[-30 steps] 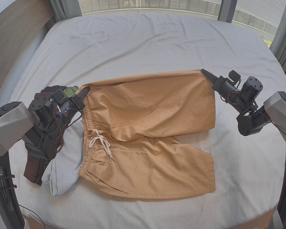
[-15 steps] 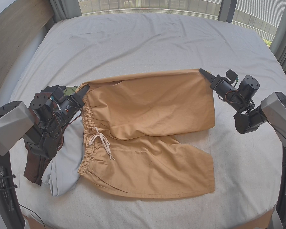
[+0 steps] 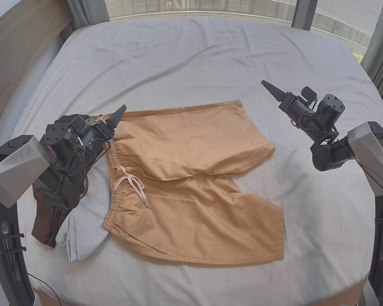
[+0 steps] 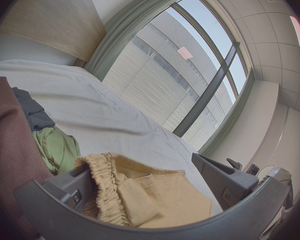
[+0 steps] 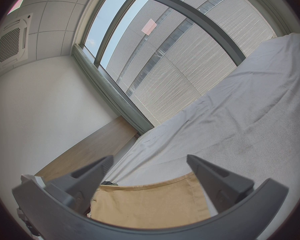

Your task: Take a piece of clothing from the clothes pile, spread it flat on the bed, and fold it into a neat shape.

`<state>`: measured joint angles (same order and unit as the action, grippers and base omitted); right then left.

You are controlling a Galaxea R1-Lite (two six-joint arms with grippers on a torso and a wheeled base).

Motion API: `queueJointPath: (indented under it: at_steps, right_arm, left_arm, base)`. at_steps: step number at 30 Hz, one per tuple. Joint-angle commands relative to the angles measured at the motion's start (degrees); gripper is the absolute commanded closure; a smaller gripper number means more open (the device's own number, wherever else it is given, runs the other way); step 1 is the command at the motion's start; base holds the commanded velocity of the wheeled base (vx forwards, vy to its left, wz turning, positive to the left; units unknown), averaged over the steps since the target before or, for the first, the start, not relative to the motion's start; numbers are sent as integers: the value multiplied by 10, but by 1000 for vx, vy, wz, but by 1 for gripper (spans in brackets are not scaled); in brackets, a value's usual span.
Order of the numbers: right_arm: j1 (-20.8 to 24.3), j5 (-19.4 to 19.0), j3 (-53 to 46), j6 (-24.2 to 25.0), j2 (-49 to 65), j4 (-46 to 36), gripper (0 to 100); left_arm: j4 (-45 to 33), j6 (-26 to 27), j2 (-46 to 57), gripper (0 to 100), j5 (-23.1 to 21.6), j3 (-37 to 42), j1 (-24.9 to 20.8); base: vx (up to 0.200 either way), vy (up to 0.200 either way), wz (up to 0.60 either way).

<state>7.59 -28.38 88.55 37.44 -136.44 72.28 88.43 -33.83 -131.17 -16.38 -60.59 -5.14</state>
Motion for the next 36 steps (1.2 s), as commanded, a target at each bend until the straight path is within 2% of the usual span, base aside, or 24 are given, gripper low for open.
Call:
queueJointPath:
  at_steps: [1, 5, 9, 19, 25, 29, 33, 36]
  right_arm:
    - [1, 0, 2, -1, -6, 0, 0]
    - [1, 2, -48, -7, 2, 6, 0]
    - [2, 6, -100, -34, 6, 38, 0]
    - [33, 6, -240, -36, 53, 123, 0]
    - [49, 6, -322, -40, 101, 135, 0]
    - [56, 6, -380, -66, 123, 139, 0]
    - [66, 6, -422, -83, 130, 138, 0]
    - [71, 6, -437, -114, 130, 132, 0]
  left_arm:
    - [2, 0, -4, 0, 1, 3, 0]
    - [2, 2, 0, 0, 0, 28, -5]
    - [1, 3, 0, 0, -3, 56, -7]
    - [2, 4, 46, 0, -12, 136, 4]
    - [2, 1, 129, 0, -68, 235, 14]
    - [2, 3, 164, 0, -109, 310, 30]
    - [3, 13, 172, 0, -143, 343, 44]
    - [3, 35, 177, 0, -152, 357, 47]
  base:
    - [0, 0, 0]
    - [0, 0, 0]
    - [0, 0, 0]
    - [0, 0, 0]
    - [0, 0, 0]
    - [0, 0, 0]
    - [0, 0, 0]
    - [0, 0, 0]
